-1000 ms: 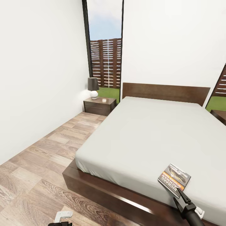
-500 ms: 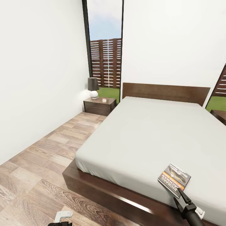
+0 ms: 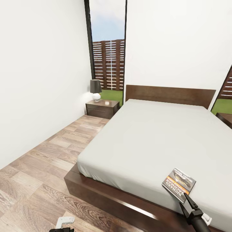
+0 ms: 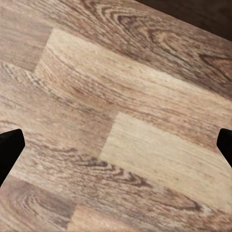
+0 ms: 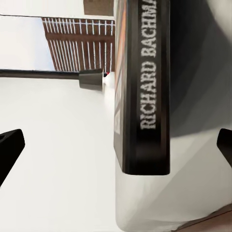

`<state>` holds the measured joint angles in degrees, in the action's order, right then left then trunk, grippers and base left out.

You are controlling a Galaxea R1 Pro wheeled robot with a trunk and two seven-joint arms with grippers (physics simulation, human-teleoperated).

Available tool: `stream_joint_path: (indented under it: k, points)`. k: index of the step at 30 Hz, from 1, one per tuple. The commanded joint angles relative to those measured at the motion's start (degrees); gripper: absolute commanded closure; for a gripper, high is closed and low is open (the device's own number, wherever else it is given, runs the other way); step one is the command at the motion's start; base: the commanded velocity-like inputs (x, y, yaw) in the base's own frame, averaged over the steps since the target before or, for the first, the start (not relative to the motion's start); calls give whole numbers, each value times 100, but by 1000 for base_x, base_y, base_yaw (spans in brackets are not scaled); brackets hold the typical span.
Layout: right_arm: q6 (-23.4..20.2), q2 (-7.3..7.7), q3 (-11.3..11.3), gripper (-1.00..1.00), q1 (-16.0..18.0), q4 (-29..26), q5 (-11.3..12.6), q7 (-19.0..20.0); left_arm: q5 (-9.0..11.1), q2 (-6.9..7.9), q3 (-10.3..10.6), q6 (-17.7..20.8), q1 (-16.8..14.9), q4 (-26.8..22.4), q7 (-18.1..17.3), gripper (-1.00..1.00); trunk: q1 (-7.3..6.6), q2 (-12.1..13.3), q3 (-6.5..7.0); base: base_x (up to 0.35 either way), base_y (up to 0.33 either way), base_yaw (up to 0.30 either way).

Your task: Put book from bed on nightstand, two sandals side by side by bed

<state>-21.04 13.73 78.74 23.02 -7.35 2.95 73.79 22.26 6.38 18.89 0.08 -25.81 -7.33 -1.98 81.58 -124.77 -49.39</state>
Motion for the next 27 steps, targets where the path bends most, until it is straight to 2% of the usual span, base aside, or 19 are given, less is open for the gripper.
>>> stream_joint_path:
  k: [1,27]
  points:
    - [-59,0,-6,-100,1,-2,31,11,60,3,45,1,-3,0,-13,-100,-1,-2,-5,0,0,0]
    - [-58,-10,18,-100,1,-3,31,13,60,3,44,1,-3,3,-13,-100,-1,-2,-5,0,0,0]
